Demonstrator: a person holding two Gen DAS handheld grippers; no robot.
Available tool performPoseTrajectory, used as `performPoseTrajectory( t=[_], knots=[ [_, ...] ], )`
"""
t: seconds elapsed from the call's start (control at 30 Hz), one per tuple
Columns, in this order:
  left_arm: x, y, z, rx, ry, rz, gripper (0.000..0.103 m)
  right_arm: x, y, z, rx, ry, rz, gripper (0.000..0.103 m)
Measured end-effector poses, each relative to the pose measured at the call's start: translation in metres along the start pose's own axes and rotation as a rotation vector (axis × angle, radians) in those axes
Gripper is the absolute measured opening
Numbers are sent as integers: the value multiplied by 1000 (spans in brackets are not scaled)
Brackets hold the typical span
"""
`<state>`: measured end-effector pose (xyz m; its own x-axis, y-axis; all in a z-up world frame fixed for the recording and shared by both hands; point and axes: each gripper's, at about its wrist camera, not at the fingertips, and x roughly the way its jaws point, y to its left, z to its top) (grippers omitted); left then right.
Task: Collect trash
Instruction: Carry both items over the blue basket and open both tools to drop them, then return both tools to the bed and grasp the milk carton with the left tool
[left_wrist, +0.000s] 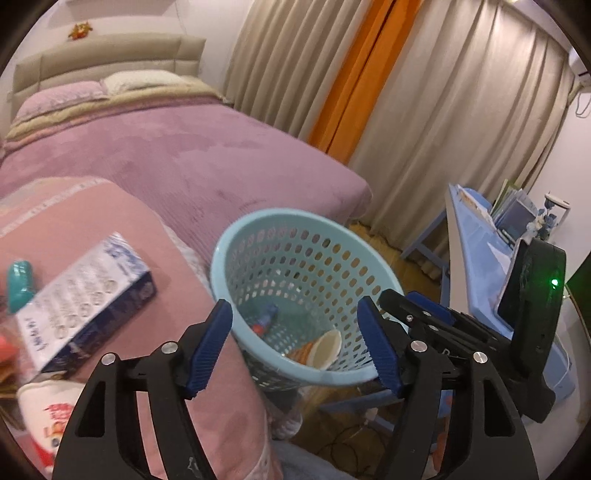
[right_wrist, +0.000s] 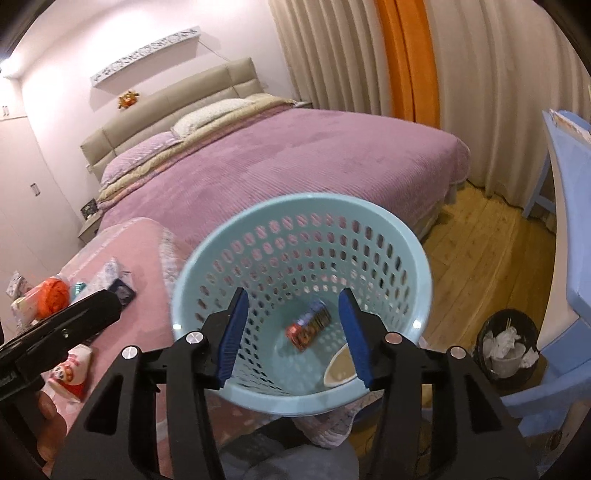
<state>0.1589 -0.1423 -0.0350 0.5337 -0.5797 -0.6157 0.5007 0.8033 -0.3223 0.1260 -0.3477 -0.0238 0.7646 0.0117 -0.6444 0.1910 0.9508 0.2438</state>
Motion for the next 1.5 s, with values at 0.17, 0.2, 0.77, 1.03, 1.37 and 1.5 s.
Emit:
performPoseTrajectory(
  t=[0.17, 0.2, 0.77, 1.03, 1.37, 1.5],
  knots=[
    [-33, 5, -6, 1, -56, 4, 71, -9, 24, -1, -43, -13, 32, 50],
    [-42, 7, -7, 2, -69, 13, 71, -11, 30, -2, -54, -14, 39, 50],
    [-189, 124, -4, -126, -272, 367, 71, -8, 152, -32, -232, 0, 175, 61],
    [-227, 202, 19, -191, -302, 590, 71, 2, 188, -41, -309, 7, 182, 61],
    [-207, 277, 24, -301, -169, 567, 65, 12, 193, -40, -312, 26, 167, 61],
    [-220, 293, 13, -368, -185, 487, 65, 13, 196, -41, -316, 27, 170, 61]
  ],
)
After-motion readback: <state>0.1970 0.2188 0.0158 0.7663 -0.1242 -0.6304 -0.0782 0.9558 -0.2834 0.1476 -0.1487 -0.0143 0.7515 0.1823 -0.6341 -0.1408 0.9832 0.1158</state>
